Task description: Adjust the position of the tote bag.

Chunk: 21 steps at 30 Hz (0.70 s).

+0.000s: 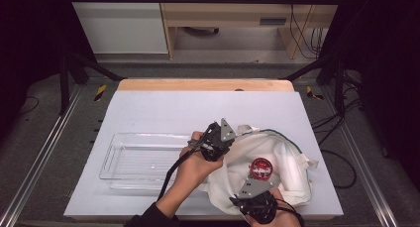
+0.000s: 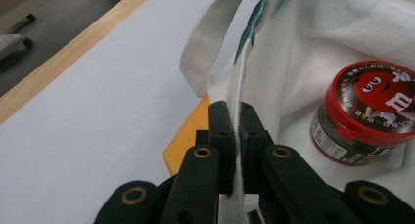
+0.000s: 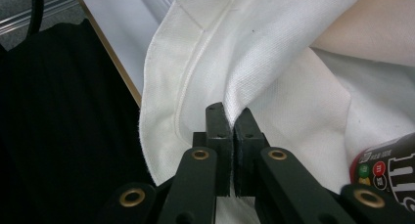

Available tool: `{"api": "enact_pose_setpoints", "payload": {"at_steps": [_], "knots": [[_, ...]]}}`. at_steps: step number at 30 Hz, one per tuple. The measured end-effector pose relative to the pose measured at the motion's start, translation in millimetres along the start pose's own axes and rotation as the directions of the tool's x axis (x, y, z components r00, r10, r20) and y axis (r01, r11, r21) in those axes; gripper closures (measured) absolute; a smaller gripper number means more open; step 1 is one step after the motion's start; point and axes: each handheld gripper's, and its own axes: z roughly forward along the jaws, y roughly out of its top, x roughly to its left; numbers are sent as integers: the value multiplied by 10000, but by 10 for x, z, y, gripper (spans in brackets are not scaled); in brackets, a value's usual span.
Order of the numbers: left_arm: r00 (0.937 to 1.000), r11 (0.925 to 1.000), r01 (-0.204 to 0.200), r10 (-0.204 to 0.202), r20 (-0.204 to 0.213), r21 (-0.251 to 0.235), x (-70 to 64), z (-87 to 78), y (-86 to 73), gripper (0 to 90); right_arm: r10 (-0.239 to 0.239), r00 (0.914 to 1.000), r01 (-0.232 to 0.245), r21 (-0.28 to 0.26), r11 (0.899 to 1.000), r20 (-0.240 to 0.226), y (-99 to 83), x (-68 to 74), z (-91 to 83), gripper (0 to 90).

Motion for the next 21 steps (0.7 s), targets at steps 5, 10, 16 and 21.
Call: {"api": "enact_pose_setpoints", "payload": {"at_steps": [5,10,16,21], "knots": [[10000,9999,34,-34,-25,-98,-6,-10,11,880,-54,10000,54,-77,10000,-21,25,22,-31,886],[10000,9999,43,-44,-44,-131,-7,5,9,879,-125,9999,124,-142,9998,-101,68,73,-80,886],[9999,9999,120,-120,-10,24,16,79,9,880,-146,9995,150,134,9998,-281,5,136,55,887],[10000,9996,97,-97,-3,283,-20,161,10,880,8,9989,4,260,9997,-461,-60,140,160,886]]}}
